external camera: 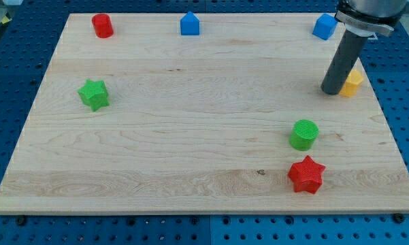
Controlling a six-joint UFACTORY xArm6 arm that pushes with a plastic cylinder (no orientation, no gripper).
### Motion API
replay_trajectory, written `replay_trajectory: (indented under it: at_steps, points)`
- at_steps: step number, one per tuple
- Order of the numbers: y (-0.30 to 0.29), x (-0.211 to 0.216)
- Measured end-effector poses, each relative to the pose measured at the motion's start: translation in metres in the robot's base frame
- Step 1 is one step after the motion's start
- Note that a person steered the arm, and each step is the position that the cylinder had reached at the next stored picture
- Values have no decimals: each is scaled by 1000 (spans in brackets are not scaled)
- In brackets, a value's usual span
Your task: Move the red star down and right
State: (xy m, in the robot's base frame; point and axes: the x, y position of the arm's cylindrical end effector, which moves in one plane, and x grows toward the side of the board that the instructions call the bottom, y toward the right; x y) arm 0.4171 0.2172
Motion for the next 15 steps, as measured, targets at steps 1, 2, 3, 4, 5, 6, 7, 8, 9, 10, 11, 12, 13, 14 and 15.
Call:
replay_trajectory:
  at_steps: [1,2,3,4,5,6,7,8,9,10,11,12,13,14,15]
  points:
    - [-1,2]
    - [-1,7]
    - [-1,37]
    - [-1,53]
    - [-1,70]
    - [-1,100]
    - [-1,126]
    - [-15,146]
    - [-51,153]
    - [-89,153]
    - [-83,153]
    - [-35,157]
    - [-10,174]
    - [-38,191]
    - [-77,190]
